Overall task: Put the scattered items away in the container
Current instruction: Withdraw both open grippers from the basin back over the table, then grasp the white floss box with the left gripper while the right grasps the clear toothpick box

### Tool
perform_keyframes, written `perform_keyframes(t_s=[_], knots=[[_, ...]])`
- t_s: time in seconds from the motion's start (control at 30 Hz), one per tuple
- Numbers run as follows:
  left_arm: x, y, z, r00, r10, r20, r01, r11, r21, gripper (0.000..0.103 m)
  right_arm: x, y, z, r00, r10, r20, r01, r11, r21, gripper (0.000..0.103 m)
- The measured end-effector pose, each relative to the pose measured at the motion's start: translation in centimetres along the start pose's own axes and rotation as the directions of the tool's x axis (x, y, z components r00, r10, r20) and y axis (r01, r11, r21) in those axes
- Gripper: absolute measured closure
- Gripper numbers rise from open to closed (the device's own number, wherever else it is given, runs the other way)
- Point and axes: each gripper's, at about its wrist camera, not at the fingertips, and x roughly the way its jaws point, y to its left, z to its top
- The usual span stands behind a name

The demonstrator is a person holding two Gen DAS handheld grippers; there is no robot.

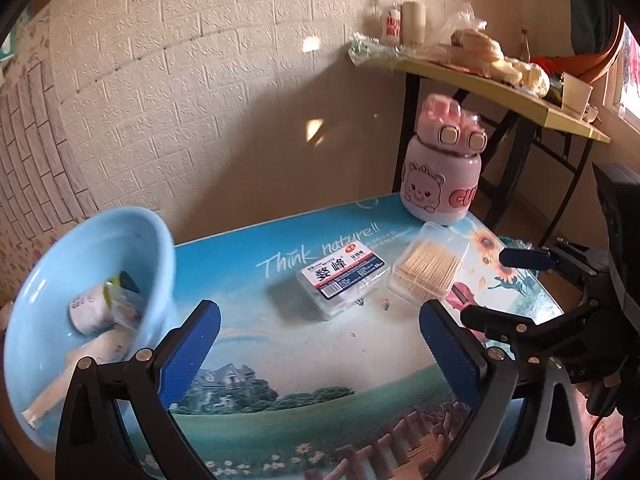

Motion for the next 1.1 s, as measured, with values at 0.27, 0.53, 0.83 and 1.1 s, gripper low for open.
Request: perform_keyframes(t_s=[0.27, 0.53, 0.83, 1.1], knots=[[4.6, -0.9, 0.6, 0.996, 0.013, -0.093, -0.020, 0.996, -0.083, 0.000, 3.0, -1.7, 1.3, 0.999, 0.028, -0.037, -0.030, 0.998, -0.058, 0.008], [7.2, -1.0, 0.7, 0.993, 0.022, -0.113, -0.036, 0.991, -0.125, 0.000, 5.8, -2.4, 2.2, 0.996, 0.027, -0.086, -0.036, 0.994, -0.105, 0.008], [8.7, -0.5, 0.5, 0.991, 0.020, -0.129, -0.039, 0.988, -0.151, 0.000, 7.5, -2.5, 2.6, 0.992, 0.050, -0.115, -0.062, 0.993, -0.104, 0.008], [9.1, -0.4, 0.8, 0.992, 0.026, -0.127, -0.045, 0.988, -0.146, 0.000, 7.1, -3.0, 2.6, 0.994, 0.060, -0.096, -0.069, 0.993, -0.095, 0.010]])
